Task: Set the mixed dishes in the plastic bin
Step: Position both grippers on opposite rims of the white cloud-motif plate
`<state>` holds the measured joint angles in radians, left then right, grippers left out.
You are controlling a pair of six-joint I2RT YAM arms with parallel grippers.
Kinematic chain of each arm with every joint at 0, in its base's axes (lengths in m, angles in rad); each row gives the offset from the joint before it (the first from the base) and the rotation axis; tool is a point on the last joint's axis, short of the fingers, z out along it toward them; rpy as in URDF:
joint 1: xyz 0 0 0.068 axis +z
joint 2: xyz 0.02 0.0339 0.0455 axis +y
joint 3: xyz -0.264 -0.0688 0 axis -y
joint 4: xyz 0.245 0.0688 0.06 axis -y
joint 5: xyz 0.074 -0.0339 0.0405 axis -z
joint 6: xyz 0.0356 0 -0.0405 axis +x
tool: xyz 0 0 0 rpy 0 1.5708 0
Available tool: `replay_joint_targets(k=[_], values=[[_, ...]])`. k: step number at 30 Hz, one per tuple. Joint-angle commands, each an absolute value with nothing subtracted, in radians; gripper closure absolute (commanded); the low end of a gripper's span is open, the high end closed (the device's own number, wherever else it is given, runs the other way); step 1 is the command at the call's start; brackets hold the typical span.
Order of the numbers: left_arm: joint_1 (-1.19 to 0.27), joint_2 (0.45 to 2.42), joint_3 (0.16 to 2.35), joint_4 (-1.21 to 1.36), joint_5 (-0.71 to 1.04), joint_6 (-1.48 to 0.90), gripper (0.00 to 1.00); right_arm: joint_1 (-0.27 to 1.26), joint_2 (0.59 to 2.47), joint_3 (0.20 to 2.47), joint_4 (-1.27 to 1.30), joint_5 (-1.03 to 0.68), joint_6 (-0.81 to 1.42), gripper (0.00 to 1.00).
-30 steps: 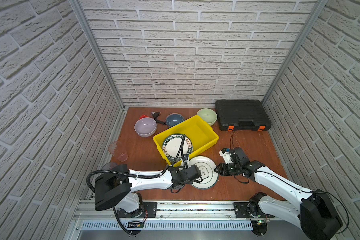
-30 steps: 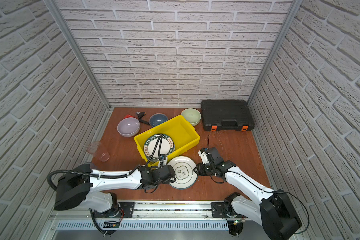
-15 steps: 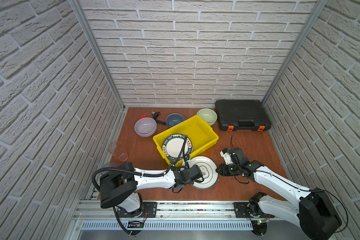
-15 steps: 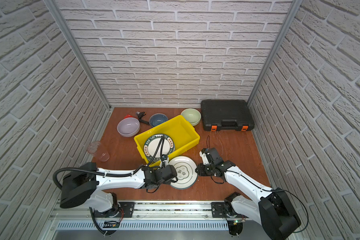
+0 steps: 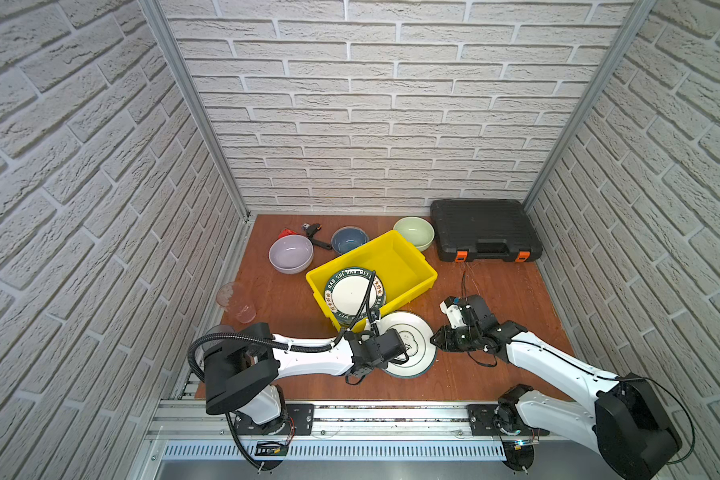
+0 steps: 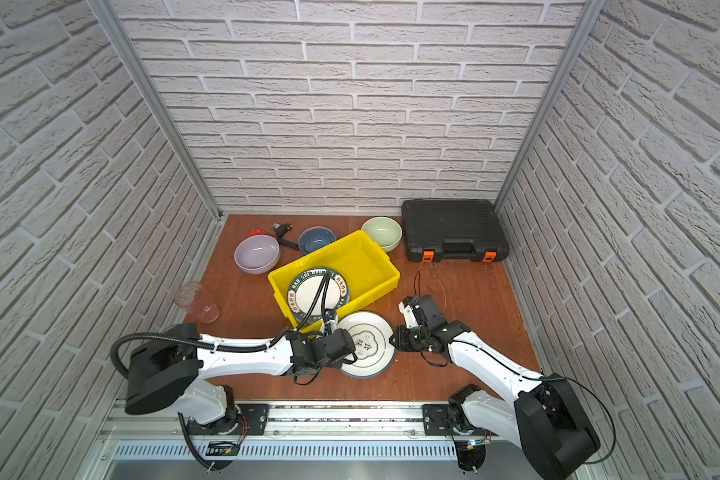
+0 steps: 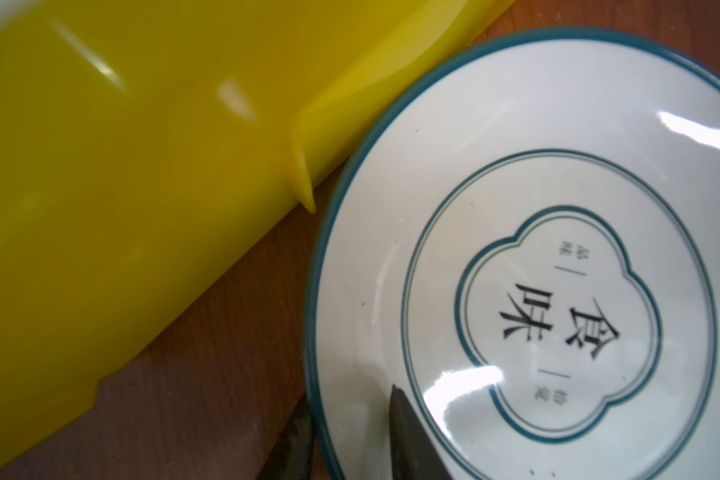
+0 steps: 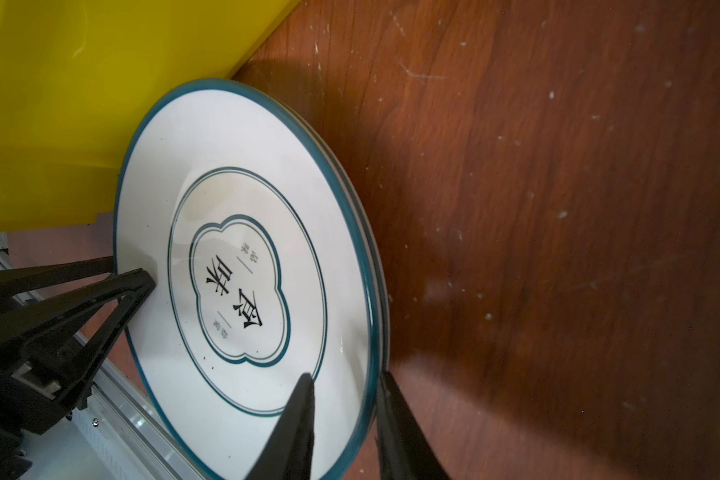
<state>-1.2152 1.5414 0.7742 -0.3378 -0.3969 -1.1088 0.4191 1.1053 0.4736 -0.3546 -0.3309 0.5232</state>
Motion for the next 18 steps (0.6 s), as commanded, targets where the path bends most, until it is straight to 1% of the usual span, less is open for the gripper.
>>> replay_joint_targets(k=[1,8,15,18], values=[[-1.212,1.578,0.818,-0.288,-0.368,-1.076,0.69,0.421,1.074,0.455,-0.296,-0.397,0.547,0.73],[-1.212,1.609,0.844,-0.288,-0.349,-1.051,0.69,0.42,1.038,0.421,-0.264,-0.411,0.599,0.74],[-1.207,1.671,0.889,-0.282,-0.299,-1.01,0.7,0.42,0.975,0.35,-0.199,-0.4,0.694,0.79],[-1.207,1.687,0.906,-0.288,-0.287,-0.997,0.7,0.42,0.948,0.316,-0.161,-0.4,0.738,0.79]])
